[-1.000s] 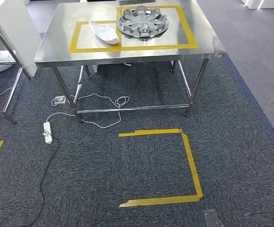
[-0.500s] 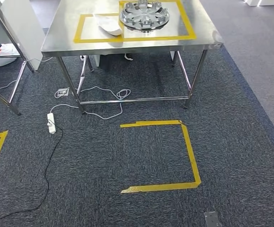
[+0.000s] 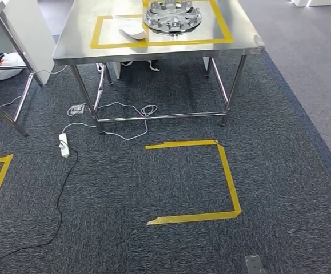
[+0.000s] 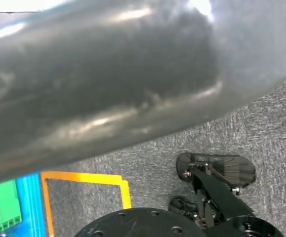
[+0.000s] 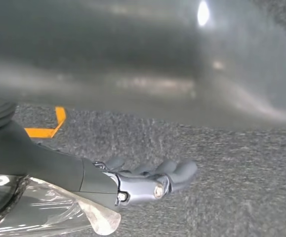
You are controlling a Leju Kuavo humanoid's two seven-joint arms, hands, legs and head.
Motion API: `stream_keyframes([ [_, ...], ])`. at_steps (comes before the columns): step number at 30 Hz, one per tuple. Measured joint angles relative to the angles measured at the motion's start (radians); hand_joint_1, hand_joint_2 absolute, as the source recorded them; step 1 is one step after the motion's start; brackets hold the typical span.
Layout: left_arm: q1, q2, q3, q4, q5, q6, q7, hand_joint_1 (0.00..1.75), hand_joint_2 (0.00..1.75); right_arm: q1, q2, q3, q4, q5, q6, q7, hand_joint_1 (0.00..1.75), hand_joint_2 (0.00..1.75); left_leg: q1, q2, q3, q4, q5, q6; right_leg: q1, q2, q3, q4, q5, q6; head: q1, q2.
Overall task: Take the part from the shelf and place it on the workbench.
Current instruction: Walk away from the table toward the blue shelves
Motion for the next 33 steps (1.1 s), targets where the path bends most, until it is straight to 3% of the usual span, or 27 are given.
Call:
stream_keyframes([
  [2,0.001,0.0,0.0,-0.004,0.001,0.0,0.003,0.0,0.0,0.003,0.001,-0.002,0.0,0.0,0.001,0.0,0.0,0.0,0.0,0.0,-0.002,0.001,0.0,0.02,0.001,-0.001,-0.002,-0.001,0.003,-0.002,0.0,0.0],
  [3,0.001,-0.001,0.0,-0.006,0.002,0.0,0.005,0.0,0.0,0.003,0.002,-0.004,0.0,0.001,0.002,0.0,0.0,0.0,0.001,0.0,-0.002,0.0,0.004,0.022,0.003,-0.001,-0.002,-0.001,0.004,-0.004,0.0,0.0],
  [6,0.002,-0.004,0.001,-0.016,0.004,-0.001,0.015,0.0,0.0,0.001,0.002,-0.007,0.0,0.003,0.006,0.0,0.0,0.0,0.004,-0.001,-0.002,-0.005,0.016,0.003,0.007,-0.003,-0.004,0.0,0.008,-0.01,0.0,0.0],
  [8,0.002,-0.007,0.001,-0.022,0.005,-0.003,0.018,0.0,0.0,0.0,0.002,-0.01,0.0,0.005,0.007,0.0,0.0,0.0,0.005,-0.002,-0.003,-0.007,0.019,-0.003,0.008,-0.004,-0.007,0.001,0.009,-0.012,0.0,0.0],
  [16,0.002,-0.01,0.007,-0.029,0.006,-0.006,0.021,0.0,0.0,-0.007,0.002,-0.029,0.001,0.034,0.01,0.001,0.0,0.0,0.006,-0.002,-0.007,-0.007,0.02,-0.012,0.009,-0.004,-0.01,0.002,0.01,-0.014,0.0,0.0],
  [23,0.002,-0.01,0.007,-0.029,0.006,-0.006,0.023,0.0,0.0,-0.013,0.004,-0.056,0.011,0.02,0.032,-0.003,0.0,0.0,0.003,-0.002,-0.01,-0.006,0.02,-0.012,0.005,-0.004,-0.012,0.001,0.01,-0.013,0.001,0.0],
  [30,0.001,-0.009,0.007,-0.029,0.003,-0.003,0.024,0.0,0.0,-0.02,0.01,-0.12,0.025,-0.01,0.078,-0.017,0.0,0.0,-0.003,-0.003,-0.021,0.006,0.018,0.0,0.0,-0.004,-0.011,0.0,0.017,0.001,0.0,0.0],
  [32,0.001,-0.009,0.007,-0.029,0.002,-0.003,0.024,0.0,0.0,-0.021,0.01,-0.133,0.026,-0.013,0.081,-0.019,0.0,0.0,0.003,0.001,-0.019,-0.009,0.027,0.007,0.0,-0.002,-0.017,0.01,0.007,0.007,0.001,0.0],
  [33,0.0,-0.01,0.007,-0.029,0.001,-0.002,0.024,0.0,0.0,-0.022,0.01,-0.139,0.026,-0.014,0.081,-0.019,0.0,0.0,0.007,0.005,-0.018,-0.017,0.032,0.011,0.0,0.0,-0.032,0.036,-0.013,0.01,0.003,0.0],
])
